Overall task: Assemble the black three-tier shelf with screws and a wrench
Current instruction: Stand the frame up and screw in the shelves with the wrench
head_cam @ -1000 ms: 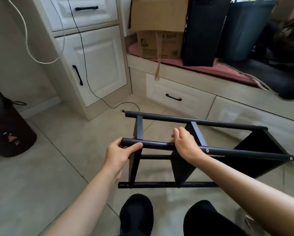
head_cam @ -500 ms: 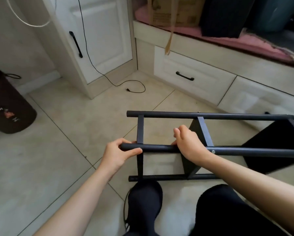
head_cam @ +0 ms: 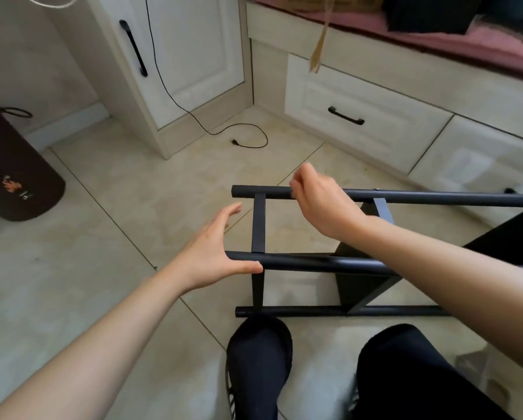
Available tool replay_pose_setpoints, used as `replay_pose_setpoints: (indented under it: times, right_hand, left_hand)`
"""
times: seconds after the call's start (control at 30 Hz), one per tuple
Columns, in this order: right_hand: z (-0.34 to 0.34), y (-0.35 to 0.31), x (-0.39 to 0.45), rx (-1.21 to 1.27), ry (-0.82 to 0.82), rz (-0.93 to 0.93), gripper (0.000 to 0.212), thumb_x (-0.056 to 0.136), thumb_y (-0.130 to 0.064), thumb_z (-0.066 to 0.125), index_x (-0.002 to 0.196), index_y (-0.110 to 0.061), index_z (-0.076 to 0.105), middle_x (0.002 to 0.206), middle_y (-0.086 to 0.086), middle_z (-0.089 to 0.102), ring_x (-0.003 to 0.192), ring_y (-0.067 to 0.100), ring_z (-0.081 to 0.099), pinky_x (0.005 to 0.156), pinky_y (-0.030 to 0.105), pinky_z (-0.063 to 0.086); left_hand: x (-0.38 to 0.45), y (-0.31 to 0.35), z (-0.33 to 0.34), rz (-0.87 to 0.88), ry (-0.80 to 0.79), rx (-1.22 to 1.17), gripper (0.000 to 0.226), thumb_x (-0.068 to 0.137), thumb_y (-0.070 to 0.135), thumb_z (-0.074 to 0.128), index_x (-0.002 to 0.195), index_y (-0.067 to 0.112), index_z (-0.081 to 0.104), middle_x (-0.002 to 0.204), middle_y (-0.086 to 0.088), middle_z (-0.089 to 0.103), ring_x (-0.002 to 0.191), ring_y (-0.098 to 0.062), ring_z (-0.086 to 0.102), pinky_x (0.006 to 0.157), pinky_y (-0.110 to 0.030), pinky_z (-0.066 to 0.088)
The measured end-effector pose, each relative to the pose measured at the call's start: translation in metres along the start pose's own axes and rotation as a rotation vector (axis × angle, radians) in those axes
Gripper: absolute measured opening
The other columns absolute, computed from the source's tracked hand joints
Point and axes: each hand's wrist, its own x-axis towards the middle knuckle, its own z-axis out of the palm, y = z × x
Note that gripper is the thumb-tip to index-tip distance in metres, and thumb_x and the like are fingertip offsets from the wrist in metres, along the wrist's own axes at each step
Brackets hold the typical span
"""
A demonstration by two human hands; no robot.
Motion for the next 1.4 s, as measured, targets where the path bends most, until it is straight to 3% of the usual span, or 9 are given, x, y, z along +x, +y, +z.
replay_pose_setpoints:
  times: [0.1,0.23,0.3,0.47,0.8,0.97,1.1,1.2,1.4]
  right_hand:
    - [0.012,-0.005,0.029,-0.05,0.02,-0.07,0.024,0.107,-0.026,0.03,0.099,-0.006,0.041,0.081,0.012,0.057,0.069,0.033,0.051,0.062,0.047,0.045]
    - [0.04,-0.003,0.057,-0.185,-0.035,-0.146,0.025,0.108,-0.029,0.029,0.104,-0.006,0.037,0.069,0.006,0.053,0.058,0.036,0.05,0.051,0.042,0.038]
    - [0.052,0.001,0.066,-0.233,-0.057,-0.182,0.024,0.108,-0.031,0.028,0.107,-0.008,0.036,0.062,0.001,0.046,0.054,0.034,0.047,0.049,0.038,0.035]
    - [0.071,0.01,0.07,-0.397,0.063,-0.209,0.028,0.107,-0.038,0.023,0.105,-0.013,0.035,0.05,-0.007,0.032,0.038,0.025,0.028,0.043,0.031,0.016]
    - [0.079,0.008,0.068,-0.496,0.149,-0.19,0.032,0.106,-0.032,0.024,0.109,-0.007,0.044,0.045,-0.008,0.024,0.034,0.02,0.02,0.043,0.026,0.013]
    - [0.061,0.009,0.062,-0.14,0.051,-0.222,0.022,0.107,-0.033,0.031,0.101,-0.012,0.036,0.059,-0.004,0.045,0.049,0.023,0.043,0.048,0.037,0.027]
    - [0.033,0.016,0.038,0.219,0.119,-0.183,0.016,0.104,-0.027,0.043,0.104,-0.011,0.045,0.095,0.005,0.062,0.086,0.023,0.058,0.073,0.036,0.048]
    - [0.02,0.026,0.015,0.321,0.101,-0.116,0.015,0.098,-0.029,0.051,0.101,-0.015,0.054,0.093,-0.005,0.064,0.086,0.012,0.062,0.079,0.031,0.051]
    - [0.031,0.037,0.003,0.558,-0.45,0.074,0.009,0.09,-0.012,0.068,0.097,-0.012,0.075,0.082,0.008,0.074,0.071,0.012,0.069,0.069,0.024,0.058]
  left_hand:
    - [0.016,0.003,-0.015,0.212,-0.063,0.285,0.121,0.058,0.08,0.072,0.154,0.052,0.004,0.162,0.031,0.008,0.151,0.002,0.002,0.123,-0.039,0.02]
    - [0.035,0.007,-0.026,0.489,-0.155,0.563,0.11,0.072,0.086,0.056,0.16,0.037,0.014,0.165,0.027,0.0,0.15,0.003,-0.018,0.122,-0.025,-0.003]
    - [0.042,0.009,-0.027,0.571,-0.19,0.629,0.102,0.076,0.086,0.05,0.158,0.03,0.027,0.166,0.018,0.013,0.152,0.0,-0.014,0.125,-0.03,-0.005]
    - [0.047,0.005,-0.024,0.605,-0.209,0.538,0.084,0.078,0.079,0.054,0.144,0.027,0.051,0.158,0.013,0.036,0.153,-0.003,0.01,0.126,-0.039,0.012]
    - [0.042,-0.001,-0.019,0.573,-0.167,0.458,0.078,0.076,0.076,0.06,0.137,0.027,0.057,0.154,0.014,0.04,0.152,-0.001,0.015,0.126,-0.035,0.013]
    - [0.037,-0.006,-0.012,0.481,-0.207,0.29,0.085,0.078,0.072,0.064,0.152,0.041,0.036,0.163,0.029,0.015,0.151,0.007,-0.002,0.119,-0.011,0.002]
    - [0.029,-0.012,-0.003,0.424,-0.202,0.12,0.086,0.079,0.061,0.07,0.152,0.044,0.028,0.161,0.036,0.011,0.151,0.005,0.0,0.118,-0.01,0.005]
    - [0.026,-0.014,0.002,0.427,-0.18,0.08,0.084,0.08,0.058,0.069,0.153,0.041,0.03,0.161,0.033,0.016,0.153,0.001,0.002,0.119,-0.013,0.007]
    - [0.026,-0.02,0.006,0.473,-0.152,0.079,0.079,0.083,0.049,0.07,0.152,0.029,0.038,0.163,0.02,0.026,0.155,-0.01,0.008,0.122,-0.023,0.013]
